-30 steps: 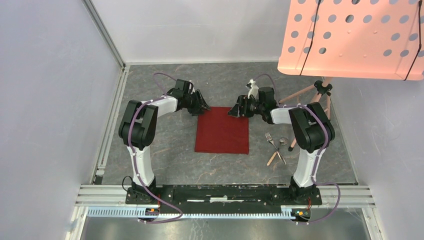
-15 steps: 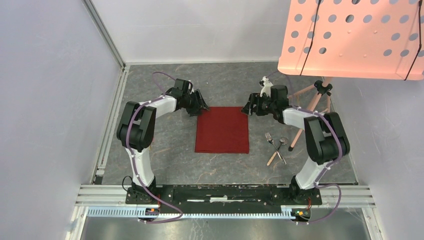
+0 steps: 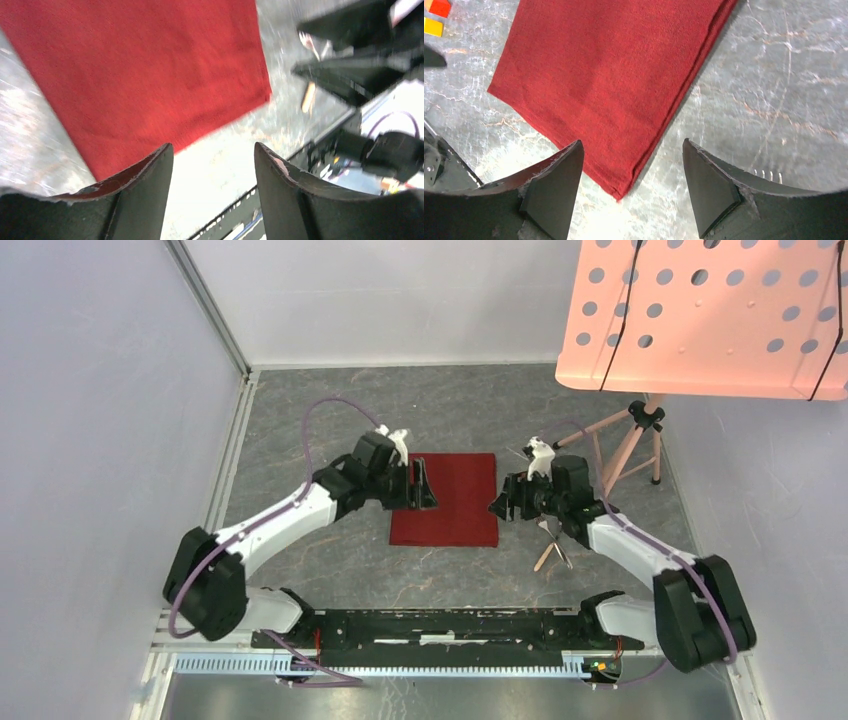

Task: Fold the napkin into a case and place the utensils inside
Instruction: Smooth out the square-folded napkin at the center of the board, then pick up the top corner of the square folded napkin from the folded napkin.

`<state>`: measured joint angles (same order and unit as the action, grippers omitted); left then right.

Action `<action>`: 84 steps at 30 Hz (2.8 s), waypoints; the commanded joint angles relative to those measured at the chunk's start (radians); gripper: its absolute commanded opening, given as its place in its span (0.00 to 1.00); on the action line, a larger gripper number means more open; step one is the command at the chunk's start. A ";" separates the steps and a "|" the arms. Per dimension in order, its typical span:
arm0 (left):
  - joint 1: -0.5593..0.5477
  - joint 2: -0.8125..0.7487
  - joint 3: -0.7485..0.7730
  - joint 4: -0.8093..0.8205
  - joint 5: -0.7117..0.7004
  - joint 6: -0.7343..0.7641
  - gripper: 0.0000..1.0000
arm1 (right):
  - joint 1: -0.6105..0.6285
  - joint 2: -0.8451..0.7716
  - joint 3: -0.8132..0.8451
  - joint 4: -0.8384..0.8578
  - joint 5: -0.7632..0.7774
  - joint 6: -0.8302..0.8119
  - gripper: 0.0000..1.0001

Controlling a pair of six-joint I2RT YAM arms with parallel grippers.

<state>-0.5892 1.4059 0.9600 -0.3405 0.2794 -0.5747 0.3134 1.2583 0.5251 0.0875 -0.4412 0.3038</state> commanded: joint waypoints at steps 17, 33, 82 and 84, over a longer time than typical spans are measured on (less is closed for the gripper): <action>-0.522 0.320 0.324 -0.182 -0.372 0.124 0.58 | -0.006 -0.485 -0.181 -0.206 0.356 -0.043 0.78; -0.533 0.609 0.555 -0.202 -0.345 0.126 0.52 | -0.084 -0.491 -0.209 -0.221 0.400 -0.070 0.79; -0.526 0.666 0.628 -0.211 -0.441 0.105 0.26 | -0.100 -0.487 -0.235 -0.195 0.356 -0.075 0.79; -0.525 0.657 0.625 -0.211 -0.434 0.101 0.28 | -0.099 -0.488 -0.234 -0.195 0.357 -0.075 0.78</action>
<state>-1.1168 2.1117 1.5627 -0.5533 -0.1558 -0.4732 0.2192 0.7734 0.2966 -0.1516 -0.0765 0.2382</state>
